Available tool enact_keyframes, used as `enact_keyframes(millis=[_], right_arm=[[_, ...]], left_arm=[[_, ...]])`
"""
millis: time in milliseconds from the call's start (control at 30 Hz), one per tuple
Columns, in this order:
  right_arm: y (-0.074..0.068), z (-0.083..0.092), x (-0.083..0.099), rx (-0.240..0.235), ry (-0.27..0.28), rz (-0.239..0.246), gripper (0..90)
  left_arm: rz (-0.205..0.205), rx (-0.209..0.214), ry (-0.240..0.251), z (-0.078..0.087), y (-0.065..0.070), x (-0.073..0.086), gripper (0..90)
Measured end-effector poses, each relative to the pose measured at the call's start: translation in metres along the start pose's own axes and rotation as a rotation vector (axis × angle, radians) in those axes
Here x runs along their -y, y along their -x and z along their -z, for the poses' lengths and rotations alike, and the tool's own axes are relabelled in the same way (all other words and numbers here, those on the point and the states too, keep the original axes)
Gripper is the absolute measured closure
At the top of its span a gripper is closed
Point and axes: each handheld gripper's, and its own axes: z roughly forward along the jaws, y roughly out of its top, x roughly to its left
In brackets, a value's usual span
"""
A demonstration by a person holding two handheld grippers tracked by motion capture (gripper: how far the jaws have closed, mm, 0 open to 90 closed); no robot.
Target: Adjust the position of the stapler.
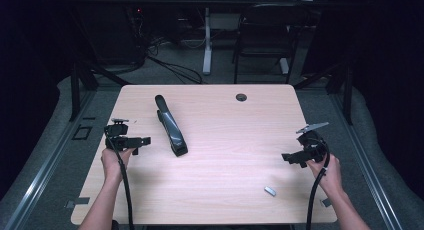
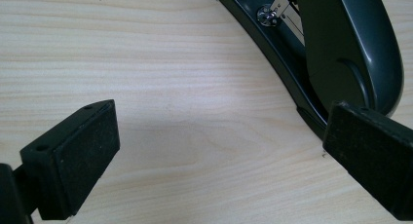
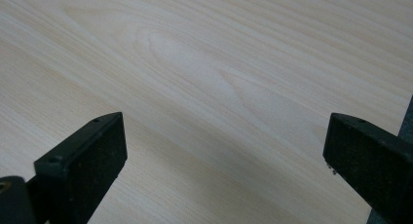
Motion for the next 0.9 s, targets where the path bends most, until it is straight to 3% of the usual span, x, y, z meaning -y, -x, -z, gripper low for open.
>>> enact_keyframes(millis=[500,700,900], right_arm=[[-0.002,-0.001,-0.001,0.010,-0.005,0.005,2.2],[-0.001,-0.002,-0.001,0.006,-0.010,0.000,2.1],[-0.001,-0.003,-0.001,0.000,-0.014,0.001,2.2]], left_arm=[[-0.004,0.016,0.002,0.000,0.005,-0.001,0.2],[-0.006,0.025,0.018,0.000,0.013,-0.004,0.0],[-0.044,0.026,0.026,-0.007,0.031,-0.009,0.0]])
